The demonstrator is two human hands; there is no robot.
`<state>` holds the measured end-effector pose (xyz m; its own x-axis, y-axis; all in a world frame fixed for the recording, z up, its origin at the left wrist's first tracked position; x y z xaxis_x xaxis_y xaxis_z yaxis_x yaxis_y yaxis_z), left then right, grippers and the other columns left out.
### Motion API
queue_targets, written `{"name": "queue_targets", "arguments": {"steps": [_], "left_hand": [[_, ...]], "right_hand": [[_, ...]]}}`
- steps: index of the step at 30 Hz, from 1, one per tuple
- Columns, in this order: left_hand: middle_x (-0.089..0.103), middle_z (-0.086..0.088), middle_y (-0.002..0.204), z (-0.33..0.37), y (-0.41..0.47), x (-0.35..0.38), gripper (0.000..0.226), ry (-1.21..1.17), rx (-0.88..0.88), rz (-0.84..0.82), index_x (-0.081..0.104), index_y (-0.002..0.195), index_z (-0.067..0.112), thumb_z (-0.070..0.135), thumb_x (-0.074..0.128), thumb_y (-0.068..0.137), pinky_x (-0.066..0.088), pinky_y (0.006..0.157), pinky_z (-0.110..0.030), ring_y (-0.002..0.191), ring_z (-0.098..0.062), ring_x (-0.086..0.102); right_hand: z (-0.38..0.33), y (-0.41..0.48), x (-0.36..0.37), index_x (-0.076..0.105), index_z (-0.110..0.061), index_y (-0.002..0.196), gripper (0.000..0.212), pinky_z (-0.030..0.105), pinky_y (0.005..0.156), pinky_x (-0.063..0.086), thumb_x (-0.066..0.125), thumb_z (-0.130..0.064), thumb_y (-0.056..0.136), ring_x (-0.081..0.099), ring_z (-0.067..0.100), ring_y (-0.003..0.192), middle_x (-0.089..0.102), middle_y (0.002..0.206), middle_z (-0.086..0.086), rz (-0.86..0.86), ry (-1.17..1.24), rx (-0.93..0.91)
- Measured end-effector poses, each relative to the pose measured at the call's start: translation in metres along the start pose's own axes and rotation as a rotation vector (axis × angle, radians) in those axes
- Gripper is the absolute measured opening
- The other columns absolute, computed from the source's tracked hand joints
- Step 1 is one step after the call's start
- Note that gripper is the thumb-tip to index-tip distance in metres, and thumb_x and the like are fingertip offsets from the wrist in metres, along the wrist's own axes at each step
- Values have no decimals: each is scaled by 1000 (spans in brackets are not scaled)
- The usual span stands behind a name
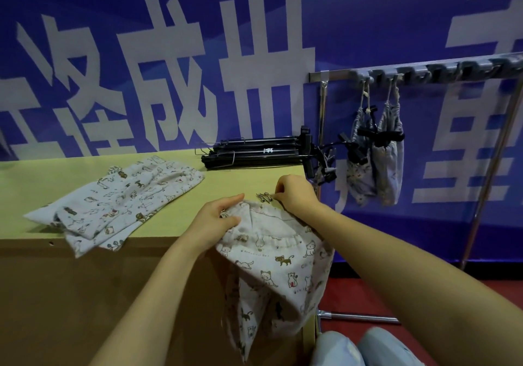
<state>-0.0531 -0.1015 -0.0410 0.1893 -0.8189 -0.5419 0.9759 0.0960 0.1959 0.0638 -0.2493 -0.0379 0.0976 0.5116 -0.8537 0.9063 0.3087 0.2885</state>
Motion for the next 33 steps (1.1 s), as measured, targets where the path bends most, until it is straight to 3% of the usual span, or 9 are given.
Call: {"name": "queue_targets", "arguments": {"steps": [3, 7, 11, 15, 17, 20, 27, 30, 33], "left_hand": [[46, 3, 143, -1, 0, 1, 52, -9, -8, 0, 52, 133, 24, -2, 56, 87, 38, 67, 2, 116, 3, 39], [46, 3, 143, -2, 1, 1, 52, -22, -15, -5, 52, 131, 26, -1, 56, 87, 40, 67, 0, 106, 1, 45], [46, 2, 143, 0, -1, 1, 52, -48, -19, -3, 52, 132, 24, -3, 55, 87, 36, 82, -6, 119, -1, 41], [46, 4, 142, 4, -7, 0, 55, -63, -17, -3, 52, 132, 26, -5, 53, 87, 39, 70, 0, 111, 1, 44], [47, 3, 142, 4, -10, -2, 57, -108, -22, -4, 54, 128, 31, -8, 50, 87, 47, 75, -9, 95, -1, 51], [52, -3, 137, 6, -17, 0, 58, -216, -60, -49, 55, 127, 29, -12, 44, 88, 50, 90, -33, 104, -12, 60], [57, 3, 123, 26, -32, -6, 62, -112, -60, -105, 53, 129, 33, -10, 43, 86, 52, 70, -32, 89, -19, 62], [57, 13, 113, 34, -37, -11, 65, -38, -60, -136, 52, 131, 31, -12, 41, 83, 45, 52, -19, 72, -12, 56], [56, 15, 109, 35, -41, -14, 63, -19, -76, -139, 52, 130, 29, -12, 40, 84, 42, 46, -14, 64, -7, 55]], "right_hand": [[-6, -1, 4, 63, -2, 106, 24, 36, 73, 47, 56, -21, 95, 61, 33, 95, 64, 107, 16, -3, -183, -37], [-8, -4, 6, 54, 1, 113, 21, 35, 72, 41, 50, -5, 93, 58, 36, 100, 57, 113, 19, 0, -220, -52], [-18, -14, -7, 54, -5, 106, 18, 31, 71, 37, 44, -19, 99, 53, 24, 87, 57, 106, 9, 48, 95, -101], [-41, -45, -27, 49, -16, 93, 8, 21, 64, 38, 45, -20, 99, 51, 14, 75, 54, 83, -6, 56, 382, -309], [-52, -63, -32, 47, -18, 91, 9, 25, 62, 50, 44, -18, 100, 59, 14, 67, 61, 77, -2, -41, 495, -400], [-62, -86, -30, 45, -13, 96, 7, 32, 63, 57, 41, -18, 101, 68, 18, 59, 72, 78, 9, -215, 458, -465], [-67, -106, -13, 54, -8, 100, 14, 33, 67, 46, 46, -19, 99, 56, 17, 70, 66, 84, 6, -378, -10, -520], [-71, -109, -10, 58, -6, 103, 18, 29, 64, 39, 48, -20, 98, 50, 16, 71, 56, 81, 1, -433, -86, -532], [-73, -111, -7, 60, -8, 109, 20, 26, 70, 38, 48, -19, 98, 52, 15, 78, 63, 95, 4, -435, -116, -547]]}}
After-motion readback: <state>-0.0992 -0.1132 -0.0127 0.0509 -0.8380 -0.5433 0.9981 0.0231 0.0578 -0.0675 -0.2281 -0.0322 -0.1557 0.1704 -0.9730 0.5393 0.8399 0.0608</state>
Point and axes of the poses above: each hand's wrist, its own y-axis towards the middle knuckle, its own x-axis out of the palm, z = x × y, the point moved 8 cm from there along y, towards the middle knuckle
